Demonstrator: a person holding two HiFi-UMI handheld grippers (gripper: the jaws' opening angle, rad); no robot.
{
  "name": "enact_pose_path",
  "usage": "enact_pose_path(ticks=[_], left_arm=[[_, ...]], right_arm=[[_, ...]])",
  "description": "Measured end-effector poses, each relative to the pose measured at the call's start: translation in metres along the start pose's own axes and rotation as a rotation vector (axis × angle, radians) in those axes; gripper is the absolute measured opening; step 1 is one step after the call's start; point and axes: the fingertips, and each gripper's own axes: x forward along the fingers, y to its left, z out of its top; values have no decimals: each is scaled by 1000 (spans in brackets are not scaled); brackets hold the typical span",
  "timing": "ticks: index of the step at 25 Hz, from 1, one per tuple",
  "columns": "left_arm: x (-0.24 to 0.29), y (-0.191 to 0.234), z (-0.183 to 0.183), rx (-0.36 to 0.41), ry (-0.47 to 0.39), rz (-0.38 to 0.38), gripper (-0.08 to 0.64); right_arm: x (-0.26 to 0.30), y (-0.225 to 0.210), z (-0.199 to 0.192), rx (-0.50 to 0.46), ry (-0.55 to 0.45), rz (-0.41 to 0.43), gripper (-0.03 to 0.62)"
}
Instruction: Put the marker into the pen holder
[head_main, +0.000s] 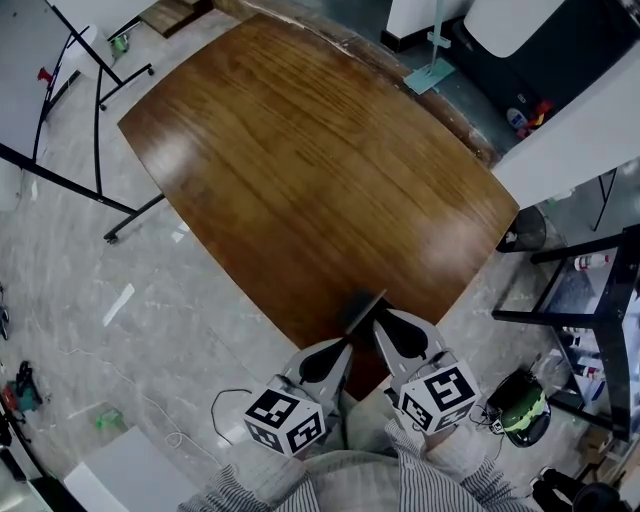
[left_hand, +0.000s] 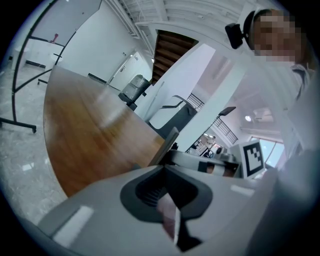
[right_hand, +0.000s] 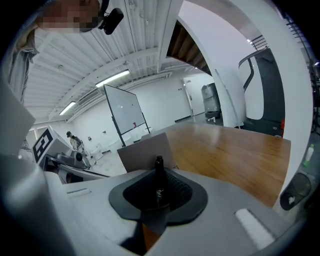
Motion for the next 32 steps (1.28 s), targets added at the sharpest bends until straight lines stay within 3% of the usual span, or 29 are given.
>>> enact_pose_path(ticks=[15, 21, 24, 32], left_arm=[[4, -2, 12, 1, -3, -18, 8], [5, -2, 11, -8, -2, -28, 8], [4, -3, 11, -8, -3, -33, 8], [0, -14, 15, 16, -17, -54, 8]], right_arm=[[8, 1, 1, -49, 67, -42, 55], [9, -1, 2, -54, 71, -49, 69], [6, -2, 5, -58, 66, -61, 109], [-6, 3, 14, -71, 40, -61, 110]])
